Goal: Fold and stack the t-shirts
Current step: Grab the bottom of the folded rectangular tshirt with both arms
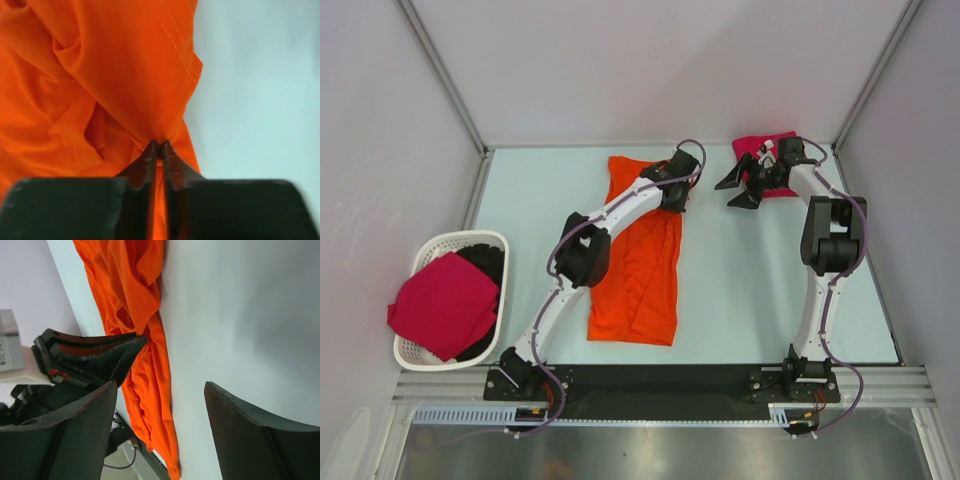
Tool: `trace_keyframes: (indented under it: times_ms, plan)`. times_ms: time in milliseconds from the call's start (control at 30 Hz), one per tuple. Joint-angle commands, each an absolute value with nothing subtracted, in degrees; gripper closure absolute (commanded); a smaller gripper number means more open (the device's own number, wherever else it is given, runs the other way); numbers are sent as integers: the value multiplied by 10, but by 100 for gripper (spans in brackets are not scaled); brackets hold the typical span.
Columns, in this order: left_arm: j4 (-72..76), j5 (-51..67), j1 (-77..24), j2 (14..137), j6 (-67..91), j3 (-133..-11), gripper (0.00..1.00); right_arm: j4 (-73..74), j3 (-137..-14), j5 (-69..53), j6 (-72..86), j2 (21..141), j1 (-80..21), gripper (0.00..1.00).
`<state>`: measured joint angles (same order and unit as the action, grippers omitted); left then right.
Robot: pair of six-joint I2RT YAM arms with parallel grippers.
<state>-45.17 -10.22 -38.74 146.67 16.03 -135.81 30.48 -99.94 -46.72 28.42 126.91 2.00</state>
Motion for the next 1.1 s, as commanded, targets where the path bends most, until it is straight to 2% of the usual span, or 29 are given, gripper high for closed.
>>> trace_keyframes:
  times_ms: [0,633,867,900,933,1000,1067]
  plan:
    - [-442,-121,-392,1464,165,-1386,100,309,-990,-488,275,1224,25,24]
    - [-439,-187,-348,1396,168,-1403,100,276,-939,-516,290,1216,19,28]
    - [-448,-156,-302,1366,190,-1351,99,252,-941,-526,308,1227,2,28]
    - [-453,-129,-296,1363,198,-1341,73,251,-946,-526,310,1230,2,28]
    - [-460,-119,-292,1364,201,-1333,52,250,-947,-527,315,1234,-12,28]
    - [-479,-94,-280,1366,212,-1310,34,246,-951,-529,319,1237,-18,28]
    - [-473,-83,-279,1359,212,-1284,30,243,-958,-536,325,1242,-22,28]
